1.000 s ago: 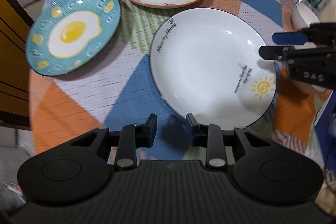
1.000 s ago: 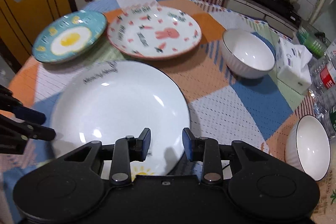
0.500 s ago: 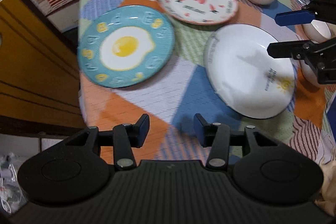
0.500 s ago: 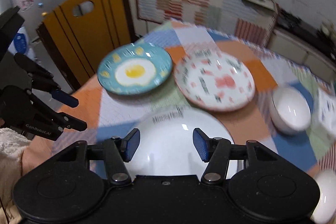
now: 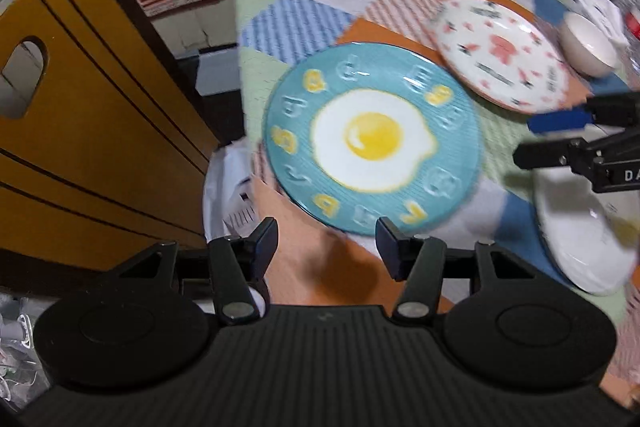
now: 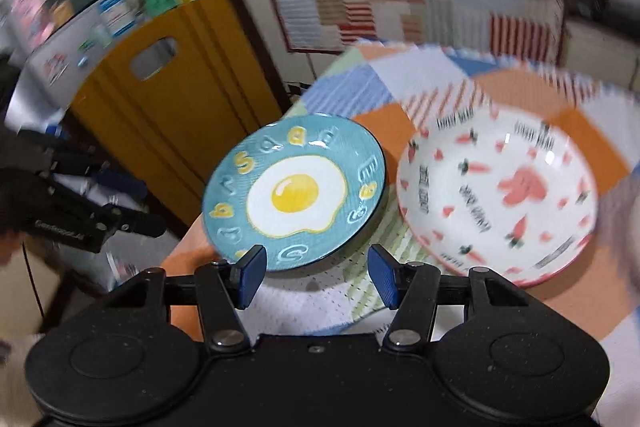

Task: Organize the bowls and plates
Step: 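Move both tools to the blue egg plate and grasp its rim, then carry the blue egg plate with both tools over the white plate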

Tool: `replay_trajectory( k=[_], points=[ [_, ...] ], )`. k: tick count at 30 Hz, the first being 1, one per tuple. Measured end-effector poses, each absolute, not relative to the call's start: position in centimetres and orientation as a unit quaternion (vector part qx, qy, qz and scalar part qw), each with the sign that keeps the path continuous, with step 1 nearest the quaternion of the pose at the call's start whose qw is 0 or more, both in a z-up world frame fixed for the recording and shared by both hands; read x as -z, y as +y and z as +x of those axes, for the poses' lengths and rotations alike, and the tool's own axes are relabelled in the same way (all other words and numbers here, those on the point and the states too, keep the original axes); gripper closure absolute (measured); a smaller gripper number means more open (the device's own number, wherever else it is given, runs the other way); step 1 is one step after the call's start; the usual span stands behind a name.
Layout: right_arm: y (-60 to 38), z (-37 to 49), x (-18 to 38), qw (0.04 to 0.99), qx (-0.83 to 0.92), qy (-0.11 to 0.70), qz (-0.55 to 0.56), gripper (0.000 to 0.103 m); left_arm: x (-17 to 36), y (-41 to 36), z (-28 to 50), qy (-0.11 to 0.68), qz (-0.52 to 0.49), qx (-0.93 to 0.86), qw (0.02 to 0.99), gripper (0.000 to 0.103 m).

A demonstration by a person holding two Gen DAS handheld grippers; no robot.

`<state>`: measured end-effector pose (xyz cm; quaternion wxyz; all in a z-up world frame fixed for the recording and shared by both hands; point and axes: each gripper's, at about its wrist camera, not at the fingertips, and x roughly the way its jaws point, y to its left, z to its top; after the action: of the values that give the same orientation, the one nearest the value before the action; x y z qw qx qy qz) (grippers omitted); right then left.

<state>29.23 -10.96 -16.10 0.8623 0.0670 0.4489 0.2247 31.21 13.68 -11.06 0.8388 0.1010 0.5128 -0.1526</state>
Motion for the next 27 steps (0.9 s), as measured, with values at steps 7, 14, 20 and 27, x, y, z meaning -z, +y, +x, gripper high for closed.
replay_trajectory(
  k=[7, 14, 20, 27],
  points=[
    [-9.7, 31.1, 20.0, 0.852, -0.204, 0.470, 0.105, 0.047, 15.2, 15.1, 34.2, 0.517, 0.047, 0.142, 0.843, 0.052],
    [-9.5, 32.3, 21.0, 0.858, -0.188, 0.466, 0.110, 0.057, 17.2, 15.2, 36.2, 0.513, 0.037, 0.132, 0.848, 0.066],
    [-9.5, 33.1, 22.0, 0.862, -0.166, 0.463, 0.121, 0.081, 17.5, 15.0, 36.7, 0.506, 0.023, 0.138, 0.851, 0.080],
    [-9.8, 34.0, 23.0, 0.862, -0.157, 0.455, 0.158, 0.083, 18.0, 15.3, 37.4, 0.517, -0.012, 0.136, 0.845, 0.076]
  ],
)
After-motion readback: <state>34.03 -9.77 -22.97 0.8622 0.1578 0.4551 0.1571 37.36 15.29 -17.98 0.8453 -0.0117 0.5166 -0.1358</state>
